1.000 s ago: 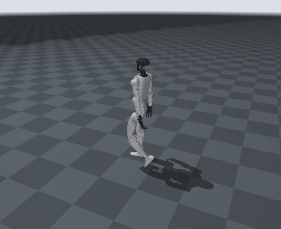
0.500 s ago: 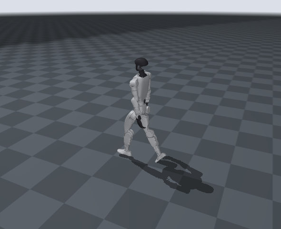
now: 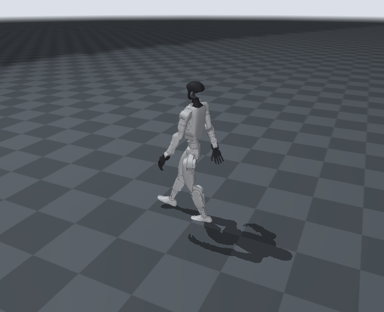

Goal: Walk run

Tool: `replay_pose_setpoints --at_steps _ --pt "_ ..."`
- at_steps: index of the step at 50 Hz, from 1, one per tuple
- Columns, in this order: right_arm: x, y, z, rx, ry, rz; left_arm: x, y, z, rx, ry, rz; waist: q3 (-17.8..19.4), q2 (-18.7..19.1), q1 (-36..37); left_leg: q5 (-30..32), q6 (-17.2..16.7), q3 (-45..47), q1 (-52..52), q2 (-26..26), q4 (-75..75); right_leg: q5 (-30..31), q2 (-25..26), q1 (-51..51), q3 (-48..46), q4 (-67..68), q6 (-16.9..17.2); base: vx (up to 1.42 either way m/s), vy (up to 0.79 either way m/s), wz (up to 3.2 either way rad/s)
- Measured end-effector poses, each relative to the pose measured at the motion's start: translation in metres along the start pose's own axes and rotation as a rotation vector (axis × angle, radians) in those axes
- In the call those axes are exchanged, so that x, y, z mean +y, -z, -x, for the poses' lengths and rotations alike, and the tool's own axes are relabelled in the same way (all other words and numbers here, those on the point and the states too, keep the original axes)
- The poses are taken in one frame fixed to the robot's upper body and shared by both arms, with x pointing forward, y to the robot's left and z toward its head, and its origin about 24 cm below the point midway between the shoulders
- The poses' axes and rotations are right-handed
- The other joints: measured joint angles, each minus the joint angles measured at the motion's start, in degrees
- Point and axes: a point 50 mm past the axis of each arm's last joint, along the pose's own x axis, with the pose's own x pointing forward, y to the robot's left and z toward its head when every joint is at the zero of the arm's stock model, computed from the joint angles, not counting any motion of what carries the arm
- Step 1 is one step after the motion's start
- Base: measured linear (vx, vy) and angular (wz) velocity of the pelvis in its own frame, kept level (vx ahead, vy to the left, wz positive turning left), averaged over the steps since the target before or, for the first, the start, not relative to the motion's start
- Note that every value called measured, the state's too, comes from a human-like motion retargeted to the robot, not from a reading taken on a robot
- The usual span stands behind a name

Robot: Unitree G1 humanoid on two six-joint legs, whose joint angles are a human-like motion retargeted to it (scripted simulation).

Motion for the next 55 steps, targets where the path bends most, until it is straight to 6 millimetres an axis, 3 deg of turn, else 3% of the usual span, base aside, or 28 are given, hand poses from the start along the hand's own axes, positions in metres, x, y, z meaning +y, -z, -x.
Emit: replay_pose_setpoints --at_steps 2,3,5,7,10,13,15,20,22,27,30,32,35,38,39,41,43,45,48,50,55 --pt "-0.009 -0.006 0.0 -0.013 0.032 0.021 -0.008 0.009 0.003 0.026 -0.004 0.034 -0.2 0.4 -0.9 0.6 -1.2 -0.7 1.2 0.2 0.8 1.1 0.4 0.2 -2.7 2.0 -3.0 0.87 -0.27 0.33" --pt "-0.014 -0.009 0.0 -0.022 0.054 0.027 -0.014 0.014 0.005 0.045 0.009 0.047 -0.6 0.9 -1.3 1.5 -2.2 -1.0 1.5 0.6 1.3 2.2 1.3 0.2 -1.7 3.1 -6.7 0.9 -0.27 0.51" --pt "-0.024 -0.016 0.0 -0.046 0.101 0.025 -0.03 0.029 0.011 0.099 0.063 0.06 -1.5 1.7 -2.9 4.4 -4.8 -2.2 2.0 0.9 3.1 4.6 1.4 0.8 -4.9 4.5 -7.8 0.97 -0.31 0.81" --pt "-0.032 -0.022 0.001 -0.075 0.136 0.01 -0.051 0.051 0.022 0.185 0.14 0.061 -2.2 2.7 -4.9 11.4 -9.1 -2.4 2.0 2.5 6.4 5.7 1.3 2.4 -3.7 5.9 -6.7 0.95 -0.35 0.82" --pt "-0.045 -0.032 0.003 -0.112 0.153 -0.042 -0.089 0.084 0.045 0.333 0.247 0.05 -3.2 3.1 -4.4 27.5 -17.8 -1.6 -0.6 4.3 16.5 2.8 1.7 4.1 -0.6 9.4 -9.0 0.91 -0.34 0.37" --pt "-0.067 -0.058 0.009 -0.189 0.178 -0.041 -0.109 0.111 0.069 0.438 0.328 0.056 -4.5 -0.3 -2.9 37.6 -23.2 1.1 -7.6 1.3 31.9 0.6 -0.7 7.2 -2.5 10.0 -11.1 0.82 -0.33 -0.16" --pt "-0.083 -0.078 0.016 -0.263 0.217 -0.013 -0.119 0.126 0.085 0.498 0.398 0.049 -5.1 -2.3 -1.8 37.4 -21.0 3.2 -12.5 0.8 39.2 -1.0 -0.3 9.4 -1.9 9.6 -12.5 0.61 -0.3 -0.16" --pt "-0.128 -0.125 0.041 -0.443 0.366 0.106 -0.151 0.154 0.124 0.647 0.503 0.071 -5.2 -5.5 1.6 24.2 -9.3 12.7 -24.9 7.3 45.7 -3.3 0.0 14.5 0.1 8.0 -13.0 0.69 -0.31 -0.35" --pt "-0.144 -0.141 0.054 -0.51 0.435 0.159 -0.162 0.162 0.139 0.69 0.527 0.13 -5.2 -6.1 4.0 19.5 -7.1 15.3 -29.1 8.6 42.2 -4.1 1.3 16.2 2.3 7.3 -13.5 0.69 -0.24 -1.0" --pt "-0.177 -0.173 0.085 -0.641 0.568 0.228 -0.189 0.169 0.168 0.792 0.625 0.26 -3.8 -4.2 7.3 18.1 -6.9 13.5 -32.7 7.7 18.0 -6.8 5.9 21.1 5.3 6.4 -14.5 0.65 -0.14 -0.69" --pt "-0.186 -0.184 0.097 -0.694 0.598 0.226 -0.198 0.168 0.175 0.81 0.659 0.281 -2.8 -3.4 8.8 15.0 -6.4 16.1 -33.7 7.9 4.5 -8.8 8.0 24.3 7.0 6.7 -15.0 0.73 -0.11 -0.58" --pt "-0.185 -0.187 0.099 -0.717 0.598 0.208 -0.199 0.166 0.174 0.798 0.672 0.27 -2.2 -3.3 9.6 12.3 -8.5 13.6 -34.4 5.3 -2.3 -9.8 8.9 26.5 7.7 6.6 -15.3 0.85 -0.11 -0.36" --pt "-0.177 -0.184 0.092 -0.717 0.575 0.17 -0.197 0.161 0.165 0.756 0.674 0.236 -1.6 -3.7 9.8 10.4 -9.6 16.2 -34.8 4.9 -5.2 -10.6 9.5 29.2 7.7 7.5 -15.1 0.74 -0.1 -0.16" --pt "-0.158 -0.168 0.073 -0.65 0.507 0.136 -0.188 0.159 0.155 0.73 0.64 0.209 -2.7 -4.8 11.7 11.3 -3.8 17.4 -35.0 5.2 -0.4 -8.2 9.1 30.5 8.3 9.2 -13.0 0.83 -0.08 -0.55" --pt "-0.149 -0.159 0.064 -0.611 0.476 0.13 -0.185 0.159 0.152 0.725 0.623 0.207 -3.3 -5.2 12.7 13.1 -3.2 17.7 -34.6 5.3 -0.1 -6.3 8.7 31.0 7.9 10.0 -11.6 0.82 -0.07 -0.95" --pt "-0.128 -0.137 0.046 -0.514 0.41 0.122 -0.179 0.159 0.147 0.718 0.585 0.216 -4.7 -5.8 14.0 16.8 -2.9 18.4 -32.7 5.2 -0.4 -0.4 7.3 31.8 5.5 12.1 -7.7 1.07 -0.03 -0.77" --pt "-0.104 -0.112 0.029 -0.396 0.347 0.12 -0.171 0.159 0.142 0.717 0.55 0.241 -6.0 -6.7 13.4 16.6 -1.1 16.7 -31.6 4.1 1.0 8.9 6.0 31.6 4.7 16.0 -2.1 1.1 -0.01 -0.26" --pt "-0.08 -0.087 0.017 -0.284 0.288 0.111 -0.158 0.156 0.132 0.709 0.512 0.264 -6.3 -6.2 11.7 14.5 -0.2 12.8 -30.8 3.8 3.0 18.0 7.8 29.6 8.3 23.4 4.4 0.79 -0.02 0.23" --pt "-0.057 -0.058 0.009 -0.18 0.197 0.065 -0.125 0.142 0.101 0.648 0.441 0.224 -4.9 -3.9 9.9 10.5 -0.6 14.6 -25.9 6.8 3.4 25.0 14.2 22.8 8.0 40.1 9.5 0.84 -0.16 0.38" --pt "-0.043 -0.044 0.006 -0.128 0.133 0.043 -0.103 0.127 0.079 0.579 0.376 0.178 -4.6 -2.1 11.5 8.5 -1.2 14.3 -23.8 9.3 3.1 24.8 15.1 18.8 6.6 43.5 9.8 0.71 -0.09 -0.42" --pt "-0.019 -0.018 0.001 -0.081 0.097 -0.016 -0.058 0.07 0.03 0.313 0.22 0.06 -3.1 1.7 7.4 6.3 -0.5 10.7 -17.3 8.4 0.3 10.2 10.5 7.4 1.4 45.8 3.5 0.71 0.08 0.69"
